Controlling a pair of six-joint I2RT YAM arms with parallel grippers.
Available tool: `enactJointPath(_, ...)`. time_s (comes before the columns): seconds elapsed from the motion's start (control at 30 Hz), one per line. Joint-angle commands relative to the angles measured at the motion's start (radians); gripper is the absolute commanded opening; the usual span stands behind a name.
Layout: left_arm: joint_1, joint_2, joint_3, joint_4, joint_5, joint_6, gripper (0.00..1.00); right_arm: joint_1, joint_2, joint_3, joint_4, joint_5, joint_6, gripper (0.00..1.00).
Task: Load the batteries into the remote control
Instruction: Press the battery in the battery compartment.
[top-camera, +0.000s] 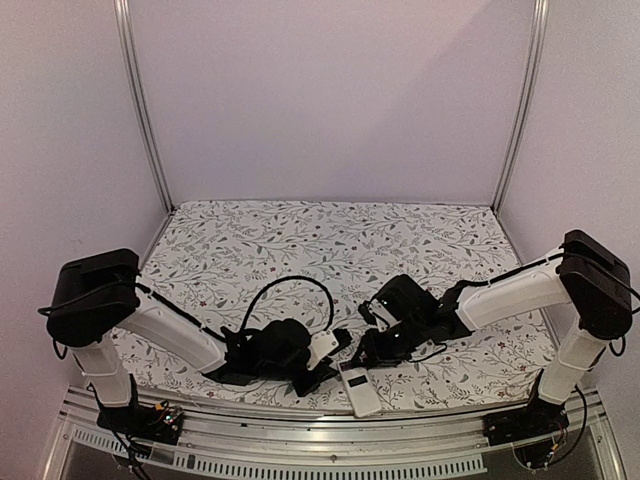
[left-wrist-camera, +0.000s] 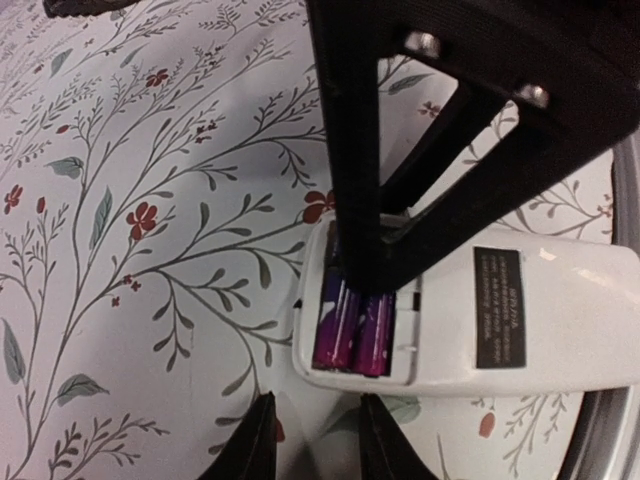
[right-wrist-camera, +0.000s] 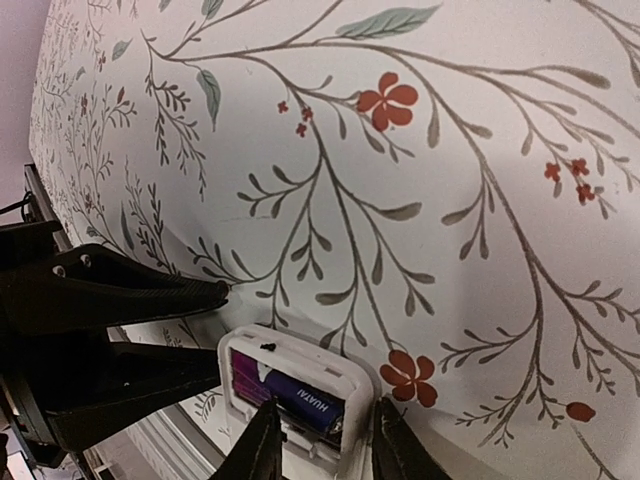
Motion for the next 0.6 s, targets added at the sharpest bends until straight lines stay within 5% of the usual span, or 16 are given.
enactJointPath(0.0,-0.003,0.04,-0.005,-0.063,0.011,0.012,0.28,-0.004,0.016,0.012,0.017,0.002,0.004,0.31)
enactJointPath(0.27,-0.004,0.039,-0.006,-0.063,0.014,0.011,0.28,-0.009,0.009,-0.008,0.039,0.005,0.038,0.23)
enactJointPath(0.57,-0.004,0.043,-0.006,-0.06,0.016,0.011,0.27,-0.012,0.01,-0.009,0.084,-0.019,0.064,0.28)
